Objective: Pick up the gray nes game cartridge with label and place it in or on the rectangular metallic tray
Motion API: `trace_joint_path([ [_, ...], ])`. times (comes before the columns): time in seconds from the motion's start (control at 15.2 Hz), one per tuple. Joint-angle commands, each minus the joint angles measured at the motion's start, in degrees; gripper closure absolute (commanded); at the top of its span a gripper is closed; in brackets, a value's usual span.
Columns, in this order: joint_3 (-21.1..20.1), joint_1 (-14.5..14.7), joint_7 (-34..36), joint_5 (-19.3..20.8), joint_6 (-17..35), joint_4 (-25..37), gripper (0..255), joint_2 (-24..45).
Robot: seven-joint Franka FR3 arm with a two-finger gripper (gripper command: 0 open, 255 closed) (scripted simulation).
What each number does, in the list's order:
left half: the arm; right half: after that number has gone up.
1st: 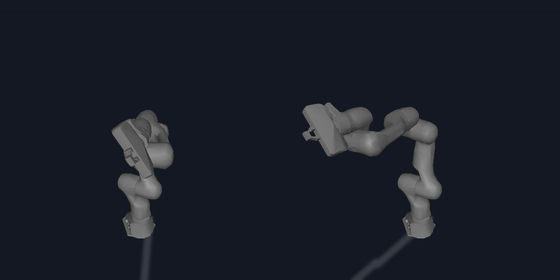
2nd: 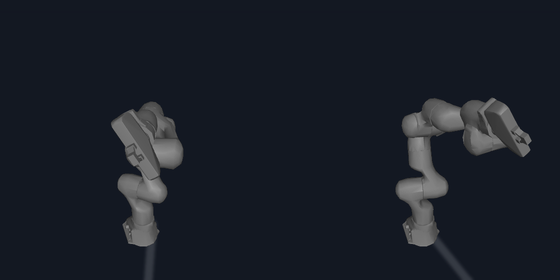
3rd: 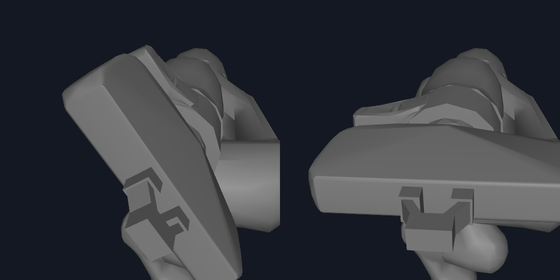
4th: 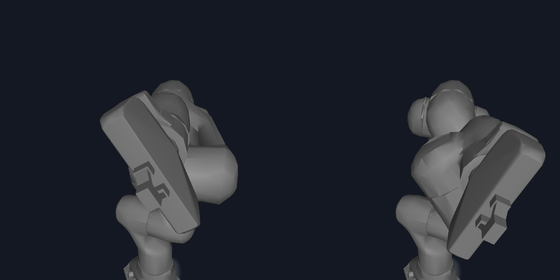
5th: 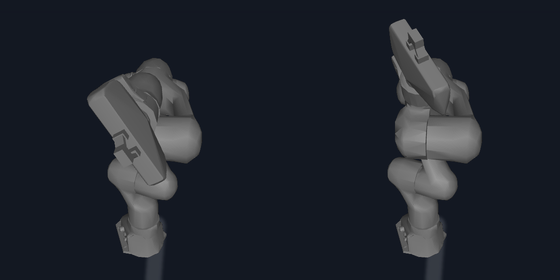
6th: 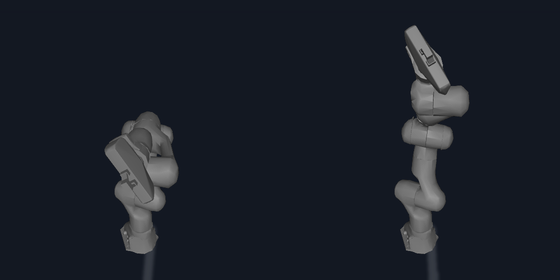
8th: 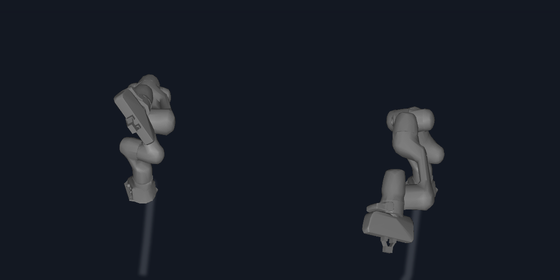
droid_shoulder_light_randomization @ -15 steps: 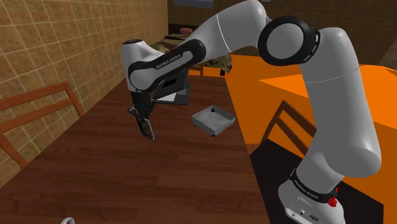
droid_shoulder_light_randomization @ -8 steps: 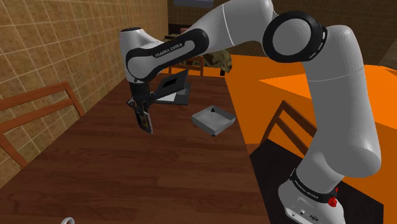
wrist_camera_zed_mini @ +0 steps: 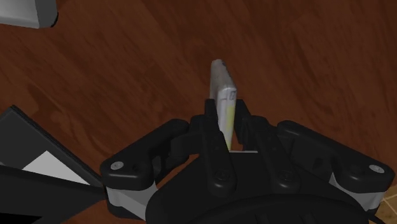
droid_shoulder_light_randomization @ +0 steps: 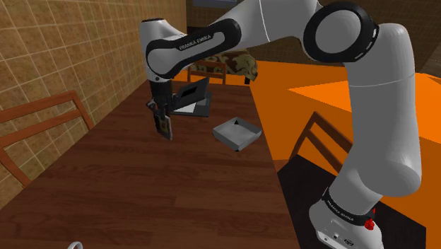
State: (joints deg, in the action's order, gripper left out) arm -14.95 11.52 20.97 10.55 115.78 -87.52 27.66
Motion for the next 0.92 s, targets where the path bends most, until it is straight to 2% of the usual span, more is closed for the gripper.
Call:
trace_joint_path([
  [0.0,0.1,-2.1,-1.9,-0.8,1.7,-5.0,255,-3.5],
  [0.4,1.3,-7.9,-9.0,-3.5,5.1,-15.9,255,-11.7],
  [0.86,4.0,-13.8,-18.3,-6.2,7.3,-25.0,255,-19.2],
])
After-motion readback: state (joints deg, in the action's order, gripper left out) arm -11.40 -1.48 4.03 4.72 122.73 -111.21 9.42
